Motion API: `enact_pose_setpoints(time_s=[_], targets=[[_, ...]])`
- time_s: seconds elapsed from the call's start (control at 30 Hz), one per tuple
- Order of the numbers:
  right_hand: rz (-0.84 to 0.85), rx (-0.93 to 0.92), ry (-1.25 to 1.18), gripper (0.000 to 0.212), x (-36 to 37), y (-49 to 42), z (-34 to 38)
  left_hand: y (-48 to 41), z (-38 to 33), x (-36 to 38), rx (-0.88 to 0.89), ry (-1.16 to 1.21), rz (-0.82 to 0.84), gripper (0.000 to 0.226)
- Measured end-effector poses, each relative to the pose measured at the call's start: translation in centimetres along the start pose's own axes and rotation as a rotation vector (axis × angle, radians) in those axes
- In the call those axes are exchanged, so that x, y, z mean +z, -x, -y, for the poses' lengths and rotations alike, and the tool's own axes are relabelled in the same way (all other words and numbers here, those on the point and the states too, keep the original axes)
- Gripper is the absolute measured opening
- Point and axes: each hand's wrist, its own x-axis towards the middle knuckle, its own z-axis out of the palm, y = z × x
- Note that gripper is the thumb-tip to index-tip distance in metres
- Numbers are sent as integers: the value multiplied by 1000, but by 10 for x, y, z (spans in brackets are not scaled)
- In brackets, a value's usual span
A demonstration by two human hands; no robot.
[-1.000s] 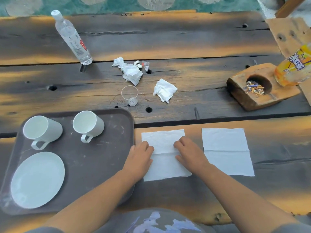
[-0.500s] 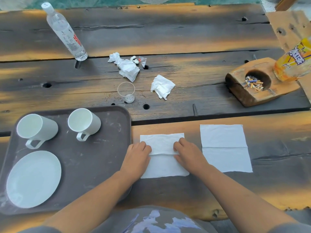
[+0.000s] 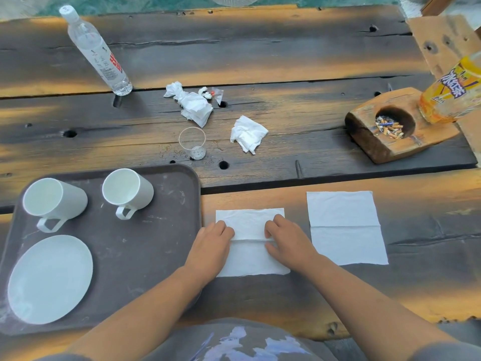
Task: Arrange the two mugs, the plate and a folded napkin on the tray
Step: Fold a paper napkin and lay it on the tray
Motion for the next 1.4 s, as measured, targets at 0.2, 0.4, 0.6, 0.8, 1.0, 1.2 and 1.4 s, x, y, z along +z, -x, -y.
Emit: enact_pose_setpoints(time_s=[0.2, 0.4, 0.6, 0.8, 1.0, 1.2, 1.4], targets=[[-2, 12, -4, 12, -1, -1, 6, 3, -1, 0, 16, -2, -12, 24], [11, 2, -25, 15, -3, 2, 7, 1, -2, 0, -14, 13, -41, 27], [-14, 34, -58, 6, 0, 3, 6, 1, 0, -2, -16, 61, -52, 30], [-56, 29, -51, 20, 2, 7, 4, 8, 3, -4, -10, 88, -71, 28], [-105, 17, -34, 25, -1, 17, 6, 17, 4, -12, -7, 88, -103, 30], [-154, 12, -38, 29, -7, 30, 13, 29, 2, -21, -58, 190, -189, 24], [-243, 69, -203, 17, -7, 49, 15, 43, -2, -39, -58, 373, -206, 11]])
